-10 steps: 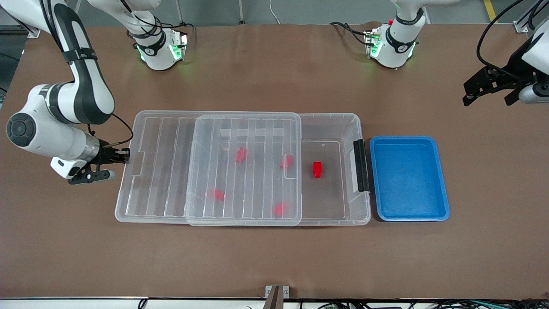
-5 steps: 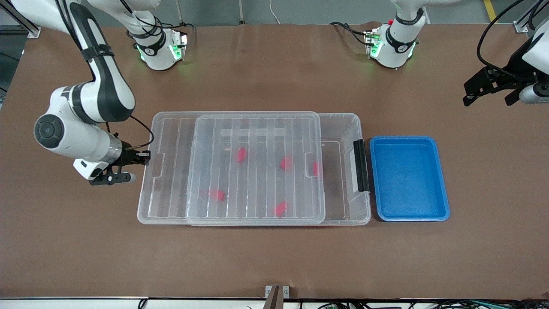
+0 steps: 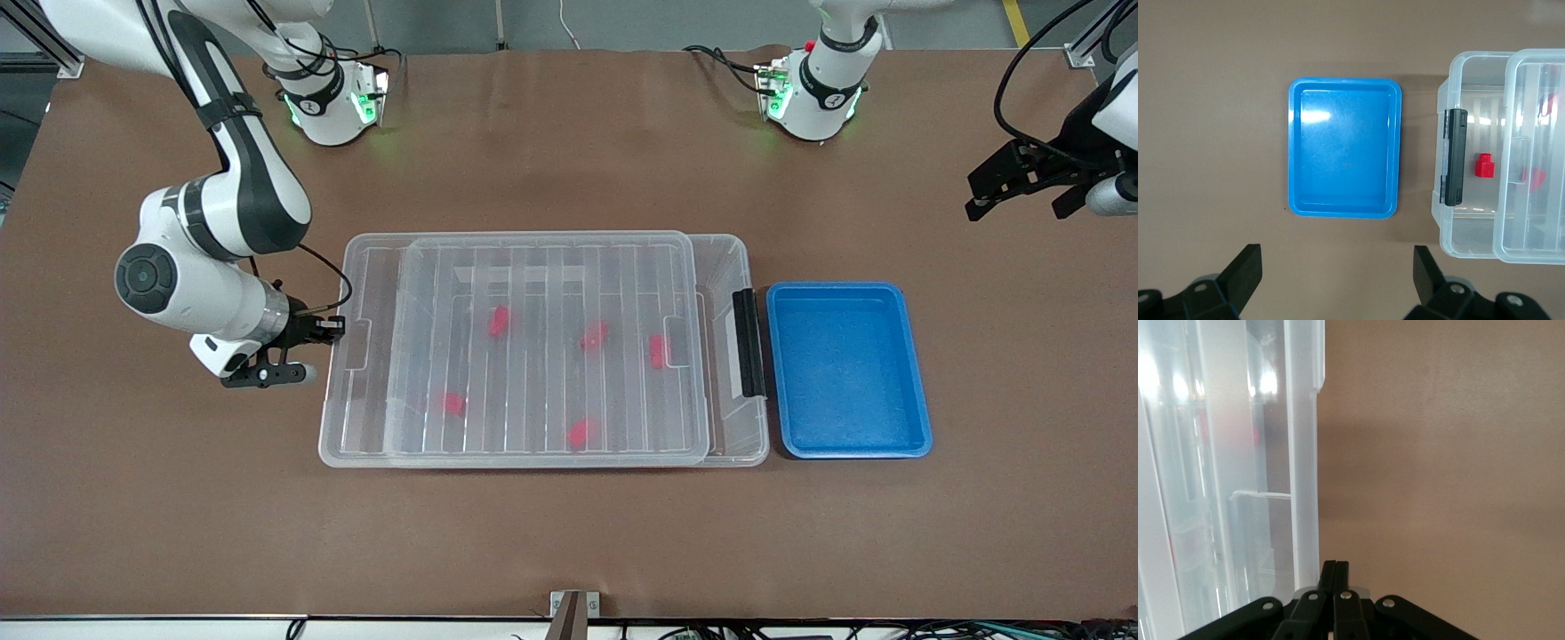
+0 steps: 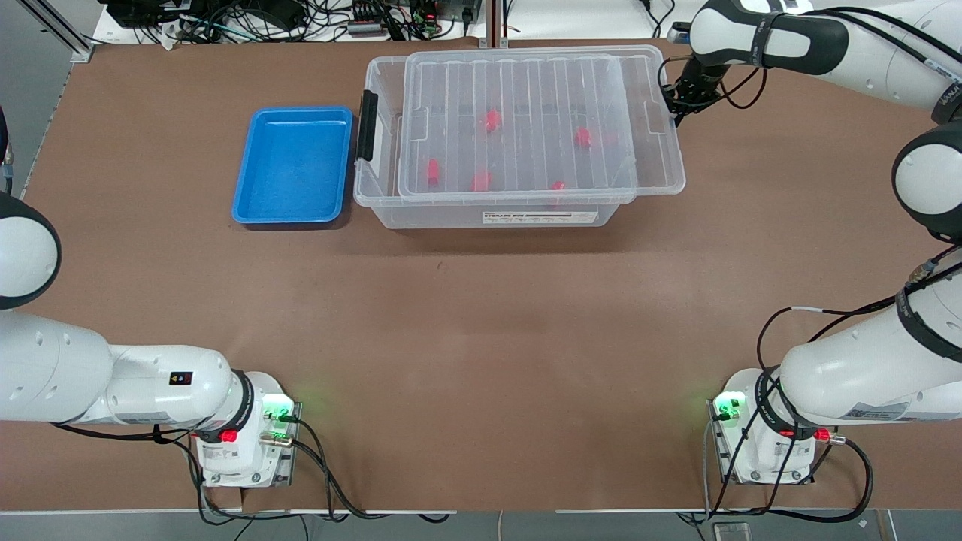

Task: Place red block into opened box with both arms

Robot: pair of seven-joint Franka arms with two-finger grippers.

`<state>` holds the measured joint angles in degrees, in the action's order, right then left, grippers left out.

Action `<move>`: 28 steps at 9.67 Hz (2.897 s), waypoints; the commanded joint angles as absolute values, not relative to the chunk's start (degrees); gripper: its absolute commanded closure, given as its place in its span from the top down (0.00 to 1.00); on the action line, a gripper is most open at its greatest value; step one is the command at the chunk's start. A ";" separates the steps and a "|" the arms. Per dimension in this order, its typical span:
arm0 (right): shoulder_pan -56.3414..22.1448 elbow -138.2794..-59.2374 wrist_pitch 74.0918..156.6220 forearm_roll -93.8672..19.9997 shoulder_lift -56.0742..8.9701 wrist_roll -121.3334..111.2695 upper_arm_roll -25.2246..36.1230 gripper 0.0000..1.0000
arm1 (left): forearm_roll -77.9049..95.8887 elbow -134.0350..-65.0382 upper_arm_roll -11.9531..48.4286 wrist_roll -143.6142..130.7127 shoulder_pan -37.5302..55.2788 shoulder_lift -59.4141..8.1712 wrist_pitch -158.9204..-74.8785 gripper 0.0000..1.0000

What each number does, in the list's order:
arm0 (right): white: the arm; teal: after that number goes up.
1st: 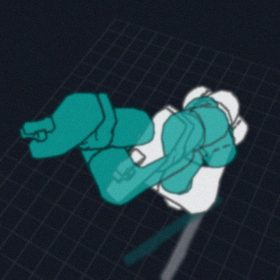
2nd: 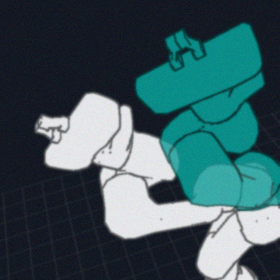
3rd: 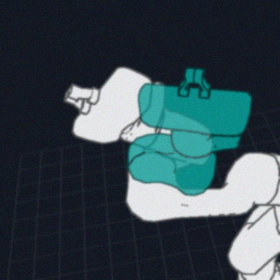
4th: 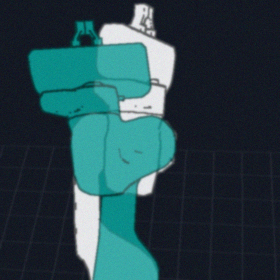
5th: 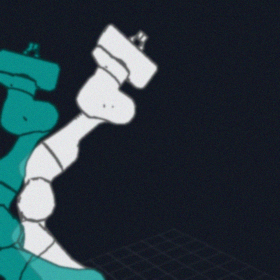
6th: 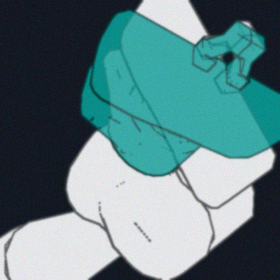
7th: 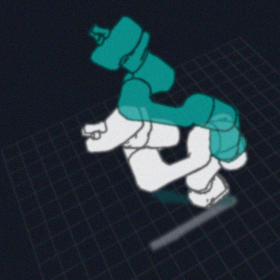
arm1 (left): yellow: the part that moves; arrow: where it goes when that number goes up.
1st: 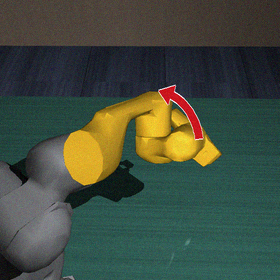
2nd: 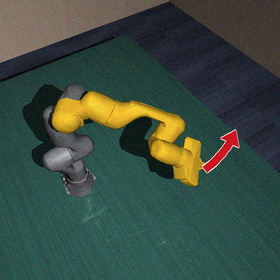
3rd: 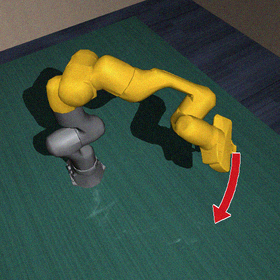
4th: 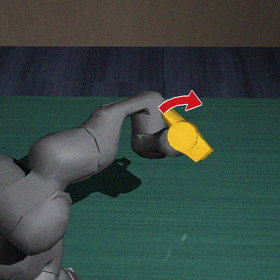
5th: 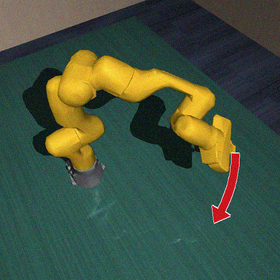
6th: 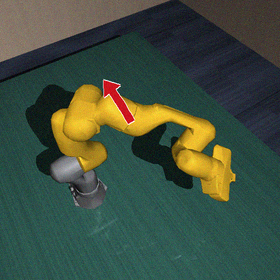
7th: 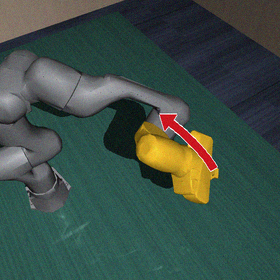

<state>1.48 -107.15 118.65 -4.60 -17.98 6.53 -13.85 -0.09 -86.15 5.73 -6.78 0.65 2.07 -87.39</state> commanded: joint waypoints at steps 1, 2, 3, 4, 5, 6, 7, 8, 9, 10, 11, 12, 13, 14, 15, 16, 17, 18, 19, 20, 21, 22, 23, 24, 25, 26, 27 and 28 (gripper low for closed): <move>0.27 -105.56 118.21 -5.71 -19.25 8.61 -14.15 0.00 | 0.79 -87.89 5.71 -7.03 0.44 1.93 -87.80 1.00; -0.17 -105.21 118.21 -5.71 -19.60 8.61 -14.15 0.00 | 0.79 -87.89 5.71 -6.94 0.53 1.85 -87.80 1.00; -0.26 -105.12 118.21 -5.71 -19.69 8.87 -14.24 0.00 | 0.79 -88.24 5.71 -7.03 0.53 1.76 -87.80 1.00; -0.70 -105.12 118.39 -5.71 -19.77 9.05 -14.24 0.00 | 0.79 -88.24 5.71 -7.03 0.44 1.32 -87.89 1.00; -1.14 -104.68 118.48 -5.71 -20.30 9.31 -14.24 0.00 | 0.79 -88.16 5.71 -7.12 0.44 1.14 -87.80 1.00; -1.40 -104.16 118.39 -5.71 -20.56 10.01 -14.24 0.00 | 0.79 -88.15 5.71 -7.12 0.44 1.14 -87.80 1.00; -1.67 -103.72 118.21 -5.71 -20.83 10.11 -14.24 0.00 | 0.70 -87.98 5.71 -7.12 0.61 1.14 -87.80 1.00; -1.67 -103.62 118.21 -5.71 -20.83 10.11 -14.24 0.00 | 0.79 -87.89 5.80 -6.95 0.53 1.14 -87.80 1.00; -1.67 -103.62 118.21 -5.71 -20.83 9.93 -14.24 0.00 | 0.79 -87.89 5.71 -6.42 0.44 1.23 -87.80 1.00; -1.58 -103.62 118.21 -5.71 -20.83 9.93 -14.15 0.00 | 0.79 -87.89 5.71 -6.33 0.44 1.23 -87.80 1.00; -1.67 -103.62 118.21 -5.71 -20.83 10.11 -14.24 0.00 | 0.79 -87.89 5.71 -6.33 0.44 1.23 -87.80 1.00; -1.84 -103.62 118.30 -5.71 -20.92 10.02 -14.15 0.00 | 0.79 -87.89 5.71 -6.24 0.44 1.32 -87.80 1.00; -2.19 -103.62 118.39 -5.71 -21.44 10.11 -14.15 0.00 | 0.79 -87.89 5.71 -6.24 0.44 1.41 -87.63 1.00; -2.28 -103.45 118.48 -5.63 -21.45 10.02 -14.15 0.00 | 0.79 -87.89 5.71 -6.07 0.35 1.32 -87.54 1.00; -2.29 -103.27 118.39 -5.63 -21.53 10.02 -14.15 0.00 | 0.70 -88.06 5.71 -6.06 0.26 1.06 -87.45 1.00; -2.29 -103.10 118.39 -5.62 -21.53 10.02 -14.15 0.00 | 0.53 -87.98 5.71 -6.24 0.44 0.97 -87.45 1.00; -1.85 -102.66 118.21 -5.45 -21.53 9.50 -14.15 0.12 | 0.27 -87.89 5.71 -6.15 0.35 0.97 -87.45 1.00; -0.98 -102.48 116.91 -4.84 -21.19 9.49 -13.98 0.70 | 0.18 -87.89 5.71 -6.15 0.35 0.97 -87.45 1.00; 0.16 -102.31 114.37 -4.05 -19.96 9.75 -13.54 1.00 | 0.09 -87.72 5.71 -6.15 0.35 0.97 -87.45 1.00; 3.31 -101.87 112.69 -2.82 -16.47 9.76 -13.54 1.00 | 0.09 -87.45 5.71 -6.24 0.35 0.97 -87.45 1.00; 5.08 -101.17 111.37 -1.68 -14.26 9.58 -13.10 1.00 | 0.09 -87.45 5.71 -6.24 0.35 1.14 -87.45 1.00; 5.88 -99.51 109.88 -1.41 -12.24 9.41 -10.83 1.00 | 0.09 -87.45 5.71 -6.24 0.44 1.14 -87.36 1.00; 5.89 -95.23 105.95 -1.32 -11.78 9.40 -7.85 1.00 | 0.09 -87.36 5.71 -6.41 0.61 1.06 -87.45 1.00; 6.15 -90.66 100.95 -1.23 -11.78 9.67 -6.60 1.00 | 0.17 -87.28 5.71 -6.33 0.62 0.97 -87.45 1.00; 6.24 -88.53 97.94 -1.14 -10.99 10.02 -4.76 1.00 | 0.09 -87.28 5.71 -6.42 0.44 0.97 -87.45 1.00; 6.41 -87.90 97.48 -1.40 -7.77 9.85 -2.14 1.00 | 0.09 -87.28 5.71 -7.20 0.35 0.79 -87.45 1.00; 6.42 -87.54 95.47 -1.49 -4.86 9.23 -0.89 1.00 | 0.00 -87.19 5.54 -6.77 -0.43 0.44 -87.36 1.00; 6.50 -87.28 91.79 -1.84 -2.14 9.49 -0.79 1.00 | -0.09 -86.84 5.54 -6.68 -0.61 0.35 -86.23 1.00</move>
<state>6.59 -86.35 94.92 -1.86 -6.54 8.98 -0.99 -0.09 -86.23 5.61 -6.81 -0.11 1.32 -87.26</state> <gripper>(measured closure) 0.000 0.000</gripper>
